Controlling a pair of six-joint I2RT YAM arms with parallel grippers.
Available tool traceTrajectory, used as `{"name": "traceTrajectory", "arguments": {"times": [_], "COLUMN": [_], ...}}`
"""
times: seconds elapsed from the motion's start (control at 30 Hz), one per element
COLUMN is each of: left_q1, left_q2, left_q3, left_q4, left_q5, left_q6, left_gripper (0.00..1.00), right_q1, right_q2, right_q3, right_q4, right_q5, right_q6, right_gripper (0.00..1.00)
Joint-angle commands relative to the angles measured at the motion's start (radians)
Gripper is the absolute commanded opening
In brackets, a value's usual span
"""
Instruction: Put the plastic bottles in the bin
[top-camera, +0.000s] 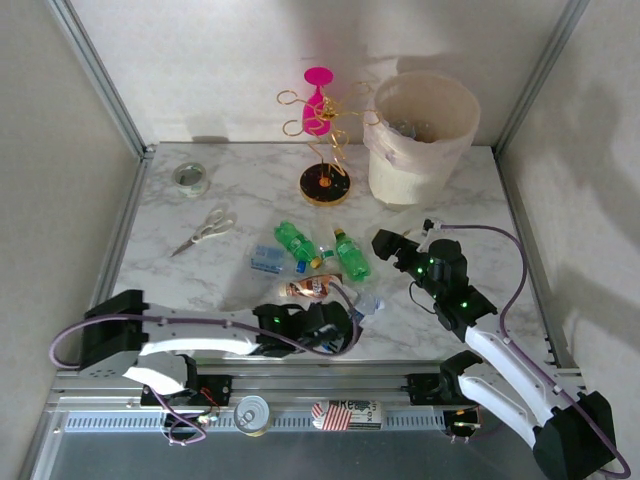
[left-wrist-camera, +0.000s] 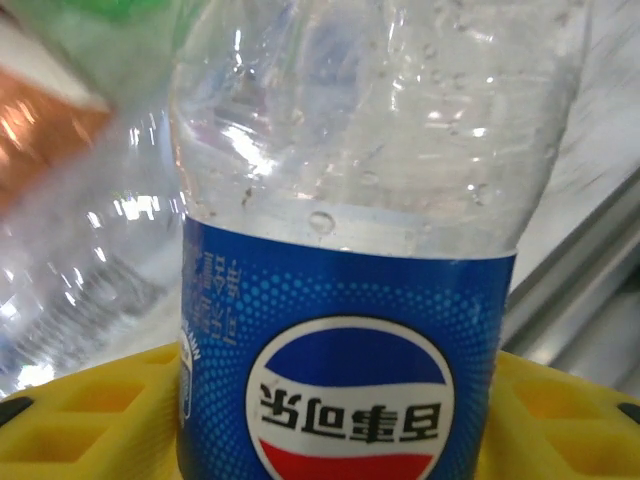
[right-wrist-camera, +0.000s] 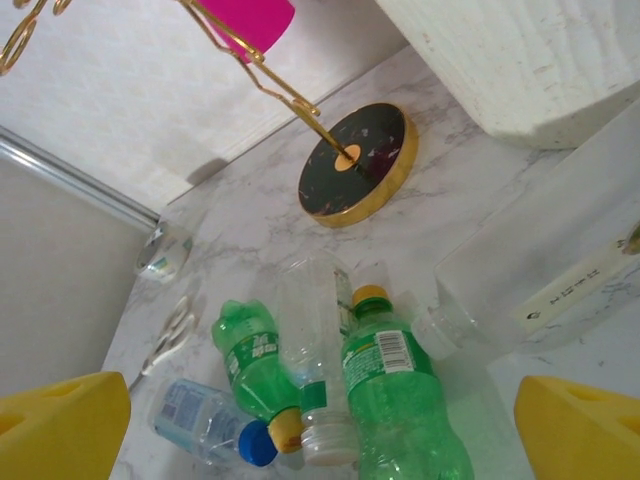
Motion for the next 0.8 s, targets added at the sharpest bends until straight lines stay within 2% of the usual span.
{"name": "traceTrajectory", "arguments": {"times": [0.0, 0.13, 0.33, 0.6, 0.77], "left_q1": [0.081, 0.157, 0.197, 0.218, 0.219], "left_q2": [-0.096, -0.179, -0.196, -0.114, -0.072], "left_q3": [-0.073, -0.164, -0.192, -0.100, -0.083], "left_q4": [0.160, 0.344, 0.521, 0.520, 0.541], "left_q5": [0.060, 0.061, 0.031, 0.106, 0.133], "left_q6": [-0.058, -0.115, -0.115, -0.031, -0.034], "left_gripper": [0.58, 0.60, 0.61, 0.61, 0.61], "right_q1": [0.006, 0.007, 0.007, 0.043, 0.058], "right_q2": [0.002, 0.017, 0.085, 0.146, 0.158], "right_q3": [0.046, 0.048, 0.048, 0.056, 0.058], "right_q4": [0.100, 0.207, 0.351, 0.413, 0.414], "right_q5": [-0.124, -0.245, -0.405, -0.457, -0.461], "right_q6": [-0.020, -0.004, 0.032, 0.022, 0.002], "right_gripper": [0.99, 0.99, 0.98, 0.94, 0.93]}}
